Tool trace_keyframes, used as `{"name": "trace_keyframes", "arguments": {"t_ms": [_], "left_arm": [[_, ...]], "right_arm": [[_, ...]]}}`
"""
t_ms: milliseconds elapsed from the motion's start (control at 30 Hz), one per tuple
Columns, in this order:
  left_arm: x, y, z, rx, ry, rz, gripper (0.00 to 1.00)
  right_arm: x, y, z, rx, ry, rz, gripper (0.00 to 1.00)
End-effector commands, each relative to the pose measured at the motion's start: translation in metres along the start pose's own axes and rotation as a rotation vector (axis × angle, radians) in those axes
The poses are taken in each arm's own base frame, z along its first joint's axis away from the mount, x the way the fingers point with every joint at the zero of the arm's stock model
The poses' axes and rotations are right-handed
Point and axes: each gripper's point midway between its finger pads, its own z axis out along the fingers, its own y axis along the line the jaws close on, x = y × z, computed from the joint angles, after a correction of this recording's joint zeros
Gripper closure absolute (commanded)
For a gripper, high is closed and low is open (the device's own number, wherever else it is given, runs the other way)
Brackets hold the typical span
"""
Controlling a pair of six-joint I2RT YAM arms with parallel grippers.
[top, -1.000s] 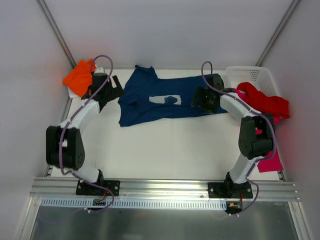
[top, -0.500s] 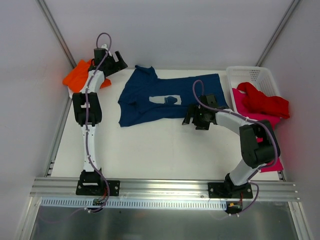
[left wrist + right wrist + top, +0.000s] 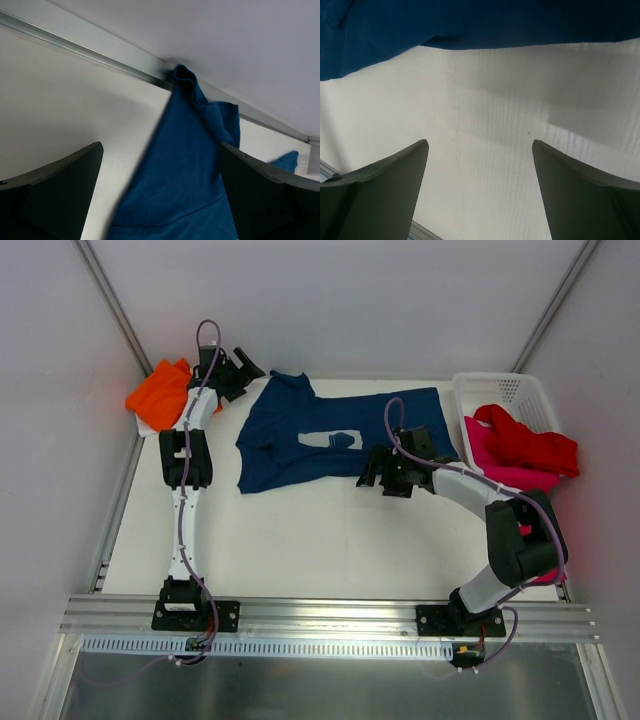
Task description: Fold and stack the t-shirts
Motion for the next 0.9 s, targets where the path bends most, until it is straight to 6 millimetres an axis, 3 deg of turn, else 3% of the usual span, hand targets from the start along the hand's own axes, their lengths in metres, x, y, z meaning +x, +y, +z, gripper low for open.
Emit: {"name": "trace_keyframes", "arguments": {"t_ms": [0,133,267,367,500,600,633,733,767,867], "left_arm": [[0.036,-0.041,0.010,0.080,0.081,-0.039,0.01],[0.073,-0.055,0.023,0.104,0.145,-0.052,0.01],[0.099,-0.056,0.033,0.115,0.194,-0.074,0.01],[0.108,-0.053,0.038,0.115,0.209,-0.088,0.01],[0.106,-0.055,0.038,0.122,0.196,-0.087,0.04],[0.101,-0.053,0.037,0.114,0.174,-0.083,0.23],[0.102,-0.050,0.037,0.105,0.175,-0.089,0.36],[0.097,-0.043,0.037,0.094,0.163,-0.109,0.65],[0.096,-0.040,0.037,0.089,0.159,-0.117,0.84],[0.086,-0.029,0.036,0.077,0.147,-0.141,1.00]], "right_arm": [[-0.009,0.009,-0.019,-0.022,-0.046,-0.030,0.11],[-0.004,0.004,-0.020,-0.016,-0.039,-0.025,0.11],[0.000,0.001,-0.021,-0.015,-0.032,-0.018,0.11],[0.001,-0.002,-0.024,-0.009,-0.033,-0.015,0.11],[0.002,-0.003,-0.027,-0.008,-0.037,-0.013,0.11],[0.003,-0.004,-0.027,-0.007,-0.036,-0.011,0.10],[0.004,-0.004,-0.027,-0.007,-0.035,-0.010,0.11],[0.005,-0.007,-0.026,0.000,-0.031,-0.007,0.11],[0.005,-0.008,-0.026,0.002,-0.030,-0.007,0.11],[0.007,-0.009,-0.024,0.005,-0.023,-0.009,0.11]]}}
